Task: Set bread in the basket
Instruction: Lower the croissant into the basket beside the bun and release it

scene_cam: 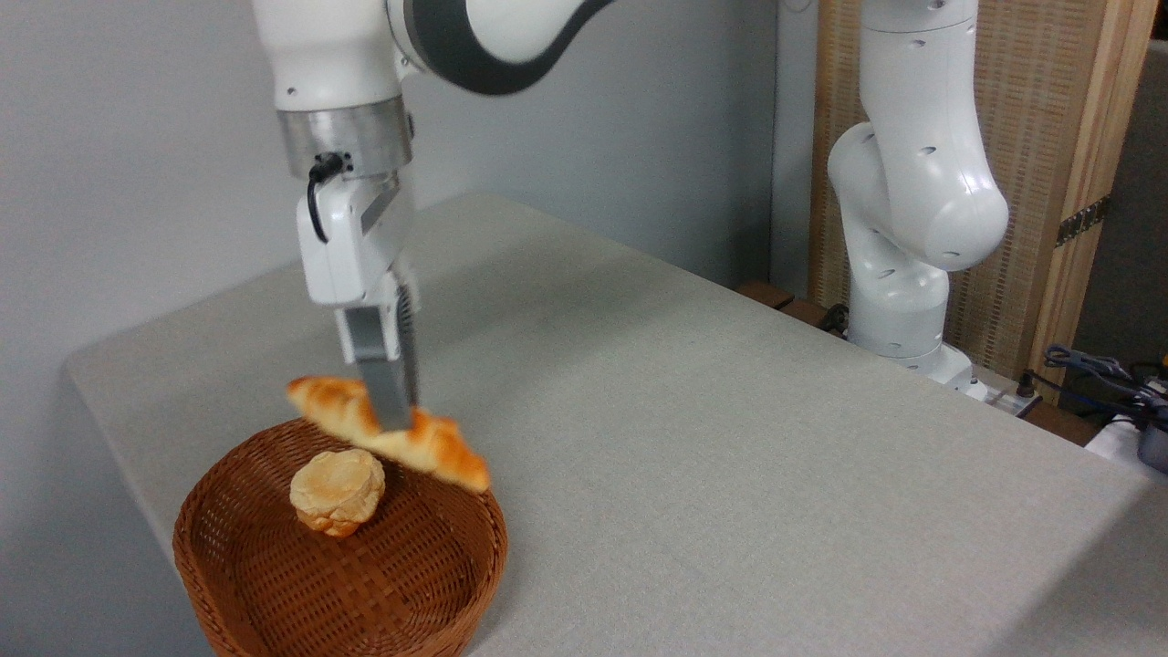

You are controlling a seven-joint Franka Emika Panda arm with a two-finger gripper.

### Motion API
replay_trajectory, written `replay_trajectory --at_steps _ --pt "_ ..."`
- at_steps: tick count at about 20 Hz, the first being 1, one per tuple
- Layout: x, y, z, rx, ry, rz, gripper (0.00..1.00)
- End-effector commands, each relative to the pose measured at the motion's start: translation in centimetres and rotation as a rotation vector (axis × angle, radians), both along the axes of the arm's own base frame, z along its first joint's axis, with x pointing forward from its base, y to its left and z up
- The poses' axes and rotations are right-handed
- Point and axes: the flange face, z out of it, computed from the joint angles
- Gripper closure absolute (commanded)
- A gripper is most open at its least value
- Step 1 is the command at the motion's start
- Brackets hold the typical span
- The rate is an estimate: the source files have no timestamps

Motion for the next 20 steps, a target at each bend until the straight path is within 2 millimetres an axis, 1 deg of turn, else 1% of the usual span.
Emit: replay_trajectory --at_steps 1,2,4,5,10,11,12,13,15,16,17,19,20 --pt "2.8 0.6 -0.3 -0.106 -0.128 0.209 0.46" --pt "3.0 0.6 -0.6 -0.116 -0.136 0.253 0.20" --pt "3.1 0.9 -0.8 -0.121 -0.135 0.303 0.04" --pt "3.1 1.0 -1.1 -0.119 -0.130 0.307 0.00" --pt "3.3 1.2 -2.3 -0.109 -0.107 0.313 0.00" --pt "3.3 1.6 -2.4 -0.106 -0.105 0.319 0.00" --pt "3.3 2.3 -2.2 -0.110 -0.107 0.339 0.00" --pt "3.3 2.5 -2.1 -0.115 -0.110 0.364 0.00" --pt "3.3 3.0 -2.2 -0.134 -0.114 0.483 0.00" --pt "3.3 4.2 -2.2 -0.136 -0.114 0.531 0.00" --pt "3.1 5.8 -2.0 -0.134 -0.100 0.578 0.00" --pt "2.1 7.0 -0.6 -0.140 -0.080 0.598 0.00" --pt "1.7 7.1 -1.3 -0.128 -0.041 0.603 0.00"
